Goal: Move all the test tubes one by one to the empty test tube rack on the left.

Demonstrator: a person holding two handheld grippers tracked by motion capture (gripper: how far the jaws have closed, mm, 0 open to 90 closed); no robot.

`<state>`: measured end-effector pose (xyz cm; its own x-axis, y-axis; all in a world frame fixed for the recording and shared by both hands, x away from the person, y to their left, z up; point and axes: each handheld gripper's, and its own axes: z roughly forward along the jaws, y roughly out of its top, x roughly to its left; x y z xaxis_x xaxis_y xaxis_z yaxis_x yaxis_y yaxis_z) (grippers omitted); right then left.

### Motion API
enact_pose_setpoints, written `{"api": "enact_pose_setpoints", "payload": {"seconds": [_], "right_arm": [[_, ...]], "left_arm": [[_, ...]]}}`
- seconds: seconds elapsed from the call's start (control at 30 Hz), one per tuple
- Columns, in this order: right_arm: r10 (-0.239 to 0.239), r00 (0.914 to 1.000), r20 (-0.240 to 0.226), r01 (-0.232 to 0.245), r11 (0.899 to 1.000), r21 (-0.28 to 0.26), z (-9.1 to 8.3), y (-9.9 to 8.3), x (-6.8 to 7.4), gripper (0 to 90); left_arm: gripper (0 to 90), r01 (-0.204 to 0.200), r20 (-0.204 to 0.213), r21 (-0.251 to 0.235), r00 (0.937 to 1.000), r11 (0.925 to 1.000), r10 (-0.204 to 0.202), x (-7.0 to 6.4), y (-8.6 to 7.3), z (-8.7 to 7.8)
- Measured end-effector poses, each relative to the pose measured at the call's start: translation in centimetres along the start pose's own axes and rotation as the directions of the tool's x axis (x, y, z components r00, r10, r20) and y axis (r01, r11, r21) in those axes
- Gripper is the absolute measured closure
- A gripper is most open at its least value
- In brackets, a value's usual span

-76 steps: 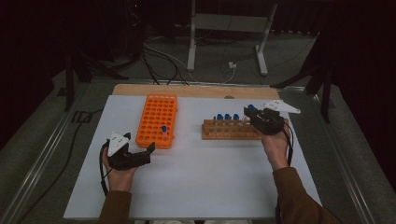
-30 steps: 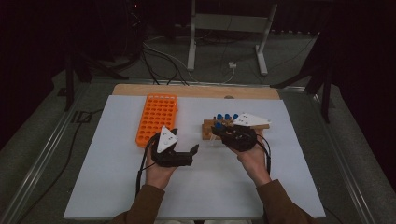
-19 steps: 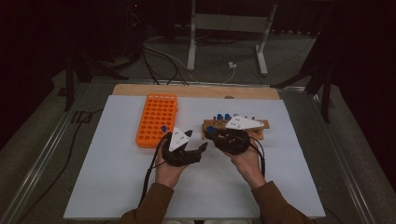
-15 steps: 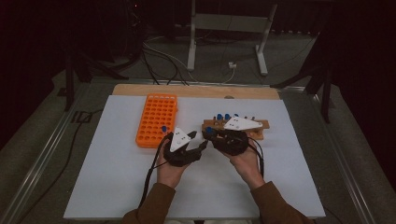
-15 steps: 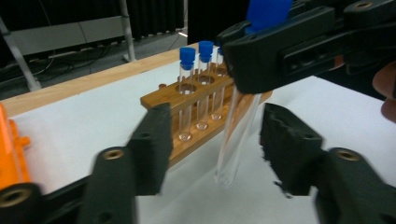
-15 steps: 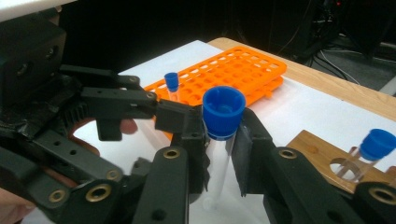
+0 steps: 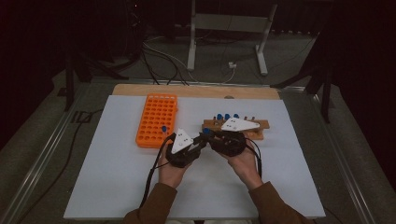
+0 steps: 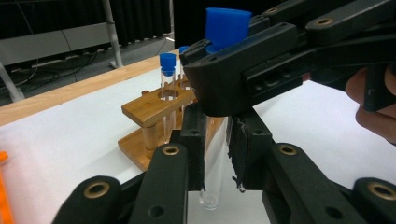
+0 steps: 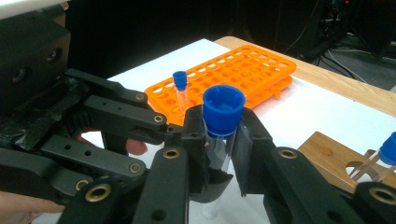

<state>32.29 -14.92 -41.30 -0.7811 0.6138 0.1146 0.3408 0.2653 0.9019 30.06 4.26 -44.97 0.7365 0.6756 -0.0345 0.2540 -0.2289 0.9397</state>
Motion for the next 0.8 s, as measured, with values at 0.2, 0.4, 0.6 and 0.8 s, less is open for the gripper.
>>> {"api": "enact_pose_setpoints", "payload": {"seconds": [0.2,0.4,0.6,0.8], "right_arm": [[0.039,0.9991,0.017,-0.038,0.998,-0.049,-0.6,0.1,-0.5,46.5],[0.032,0.9967,0.074,-0.026,0.997,-0.072,-1.1,0.1,-0.8,13.9],[0.026,0.9917,0.126,-0.018,0.998,-0.06,-1.4,-0.2,-1.4,2.9],[0.008,0.9904,0.138,-0.001,0.999,-0.047,-1.9,-1.1,-2.3,0.0]], "left_arm": [[78.2,0.006,-0.007,0.005,1.0,1.0,-0.006,0.3,0.0,-0.1],[78.2,0.028,-0.031,0.01,0.9991,0.9995,-0.028,1.1,0.0,-0.3],[78.2,0.046,-0.044,0.001,0.998,0.9989,-0.046,1.6,0.1,-1.0],[78.2,0.06,-0.047,-0.019,0.997,0.998,-0.061,2.5,0.1,-2.2]]}}
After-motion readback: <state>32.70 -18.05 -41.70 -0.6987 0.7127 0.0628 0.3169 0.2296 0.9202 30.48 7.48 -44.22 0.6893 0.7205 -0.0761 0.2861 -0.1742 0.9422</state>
